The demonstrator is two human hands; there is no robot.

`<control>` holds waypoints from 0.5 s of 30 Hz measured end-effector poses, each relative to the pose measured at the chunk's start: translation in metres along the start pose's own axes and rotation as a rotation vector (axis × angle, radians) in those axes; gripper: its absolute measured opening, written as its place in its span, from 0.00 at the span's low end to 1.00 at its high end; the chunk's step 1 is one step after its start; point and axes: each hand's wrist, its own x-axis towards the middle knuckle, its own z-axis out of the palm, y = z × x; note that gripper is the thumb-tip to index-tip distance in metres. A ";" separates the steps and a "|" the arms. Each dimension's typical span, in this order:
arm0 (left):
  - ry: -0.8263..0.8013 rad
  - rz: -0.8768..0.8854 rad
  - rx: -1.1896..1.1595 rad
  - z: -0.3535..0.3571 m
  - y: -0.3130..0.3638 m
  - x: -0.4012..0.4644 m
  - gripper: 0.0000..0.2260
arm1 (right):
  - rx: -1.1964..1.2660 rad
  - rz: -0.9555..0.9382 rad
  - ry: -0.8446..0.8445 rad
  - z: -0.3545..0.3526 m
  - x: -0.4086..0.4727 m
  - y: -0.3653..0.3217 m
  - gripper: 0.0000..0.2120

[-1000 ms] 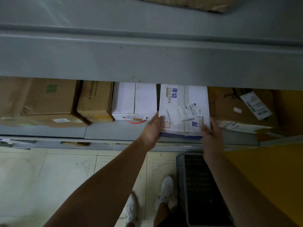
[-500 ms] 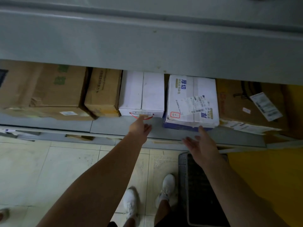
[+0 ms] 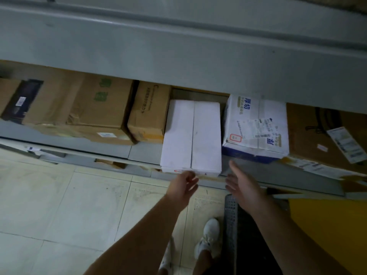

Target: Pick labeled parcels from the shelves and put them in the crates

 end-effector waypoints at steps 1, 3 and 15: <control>-0.020 -0.023 -0.007 -0.009 -0.009 -0.006 0.09 | -0.103 0.017 -0.011 0.006 0.000 0.009 0.24; -0.067 -0.068 0.011 -0.023 -0.021 -0.018 0.11 | -0.180 0.051 -0.049 0.019 -0.001 0.022 0.23; 0.328 0.503 0.481 -0.076 0.046 -0.054 0.38 | -0.088 -0.018 -0.158 0.039 -0.019 0.058 0.27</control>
